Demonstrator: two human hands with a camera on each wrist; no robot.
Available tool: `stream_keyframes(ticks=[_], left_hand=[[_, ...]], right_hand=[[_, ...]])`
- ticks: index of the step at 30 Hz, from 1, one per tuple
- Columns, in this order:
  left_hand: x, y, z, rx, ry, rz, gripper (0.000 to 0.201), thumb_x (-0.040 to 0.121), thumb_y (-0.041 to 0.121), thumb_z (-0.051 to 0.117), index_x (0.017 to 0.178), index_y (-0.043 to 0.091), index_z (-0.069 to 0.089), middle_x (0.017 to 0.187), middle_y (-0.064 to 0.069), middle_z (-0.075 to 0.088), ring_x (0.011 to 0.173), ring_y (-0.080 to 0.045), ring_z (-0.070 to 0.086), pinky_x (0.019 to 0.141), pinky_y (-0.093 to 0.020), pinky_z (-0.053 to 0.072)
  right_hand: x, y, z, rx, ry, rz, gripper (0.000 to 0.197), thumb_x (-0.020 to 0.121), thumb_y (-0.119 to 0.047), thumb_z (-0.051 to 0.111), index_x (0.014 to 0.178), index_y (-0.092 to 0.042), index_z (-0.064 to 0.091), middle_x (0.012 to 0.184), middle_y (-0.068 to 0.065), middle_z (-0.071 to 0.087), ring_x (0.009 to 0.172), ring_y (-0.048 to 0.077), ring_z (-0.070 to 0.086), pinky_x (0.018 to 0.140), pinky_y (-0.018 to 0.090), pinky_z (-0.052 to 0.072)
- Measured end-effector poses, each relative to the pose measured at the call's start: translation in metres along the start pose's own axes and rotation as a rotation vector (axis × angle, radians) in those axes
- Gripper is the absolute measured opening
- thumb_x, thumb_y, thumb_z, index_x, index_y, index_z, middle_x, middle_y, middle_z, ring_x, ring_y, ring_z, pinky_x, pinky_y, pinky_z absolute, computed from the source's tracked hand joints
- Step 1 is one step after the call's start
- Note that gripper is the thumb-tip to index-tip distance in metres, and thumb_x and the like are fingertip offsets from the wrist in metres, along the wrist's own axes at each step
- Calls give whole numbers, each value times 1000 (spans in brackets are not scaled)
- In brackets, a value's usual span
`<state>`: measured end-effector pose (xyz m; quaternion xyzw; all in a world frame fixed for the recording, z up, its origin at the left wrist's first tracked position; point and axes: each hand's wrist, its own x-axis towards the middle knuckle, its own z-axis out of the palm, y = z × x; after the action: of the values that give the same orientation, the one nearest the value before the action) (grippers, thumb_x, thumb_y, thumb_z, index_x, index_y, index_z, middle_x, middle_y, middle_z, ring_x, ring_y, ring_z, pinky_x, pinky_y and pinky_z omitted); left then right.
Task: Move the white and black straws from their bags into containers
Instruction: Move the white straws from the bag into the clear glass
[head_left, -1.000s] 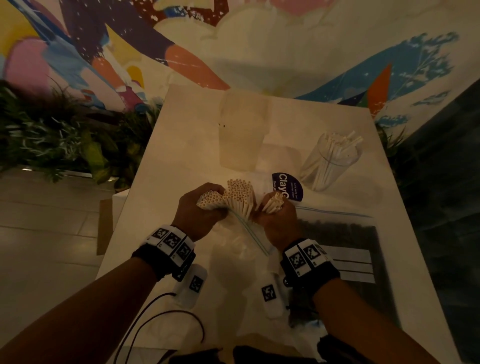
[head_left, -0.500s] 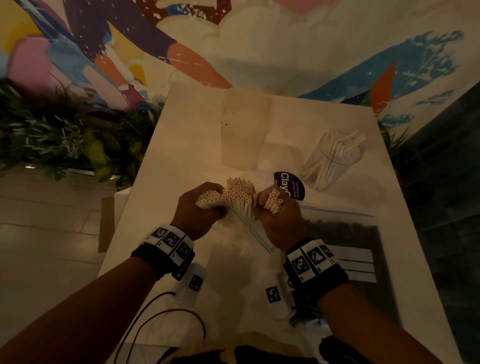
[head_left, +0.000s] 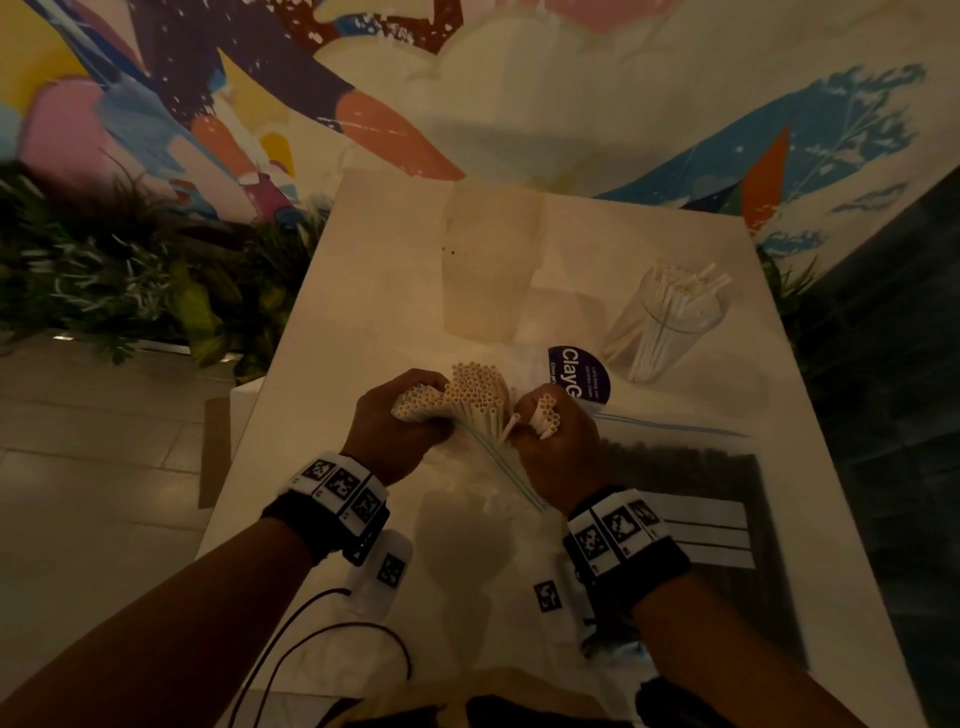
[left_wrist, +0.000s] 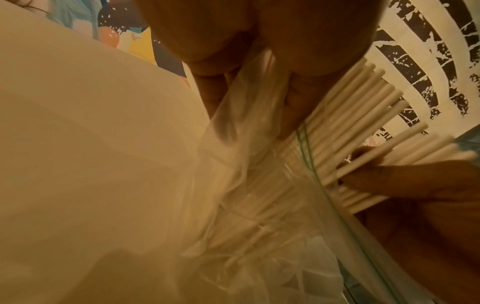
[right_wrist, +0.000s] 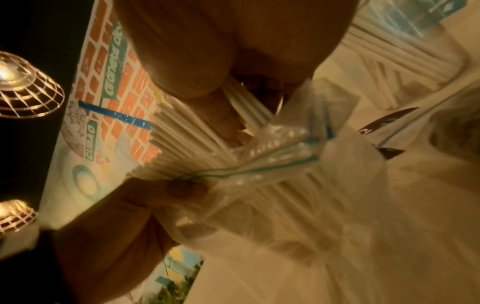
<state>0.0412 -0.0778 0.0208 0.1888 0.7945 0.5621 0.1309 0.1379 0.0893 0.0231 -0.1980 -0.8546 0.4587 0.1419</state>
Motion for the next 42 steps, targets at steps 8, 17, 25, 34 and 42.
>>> stream_keyframes(ticks=[8,17,25,34,42], left_hand=[[2,1,1,-36,-2,-39,39,67,-6,77,81,28,61,94,-2,64,86,-18,58,63,-12,48],[2,1,0,-17,11,-44,34,67,-6,76,86,19,63,92,-5,63,79,-18,56,62,-18,49],[2,3,1,8,16,-26,34,67,-6,77,86,17,63,89,-6,63,78,-19,56,58,-9,44],[4,0,2,-36,11,-43,36,66,-8,76,85,19,64,90,-5,65,82,-19,59,64,-11,48],[5,0,3,-39,5,-35,37,67,-8,76,84,22,63,94,-8,65,89,-24,61,69,-27,50]], right_hand=[[8,-29,-21,541,15,-1,37,73,11,57,61,-22,45,72,-4,60,69,14,57,64,29,49],[25,-92,-108,762,105,-169,38,65,11,58,60,-25,48,73,-1,63,75,19,57,75,34,49],[103,-57,-193,598,434,-351,42,77,13,49,70,-28,50,80,11,41,78,19,54,72,29,47],[125,-41,-178,423,411,-276,38,77,19,50,63,-16,44,59,-19,63,64,-4,61,61,14,46],[128,-40,-172,527,352,-321,37,65,15,57,62,-20,46,60,-10,64,67,11,63,70,29,50]])
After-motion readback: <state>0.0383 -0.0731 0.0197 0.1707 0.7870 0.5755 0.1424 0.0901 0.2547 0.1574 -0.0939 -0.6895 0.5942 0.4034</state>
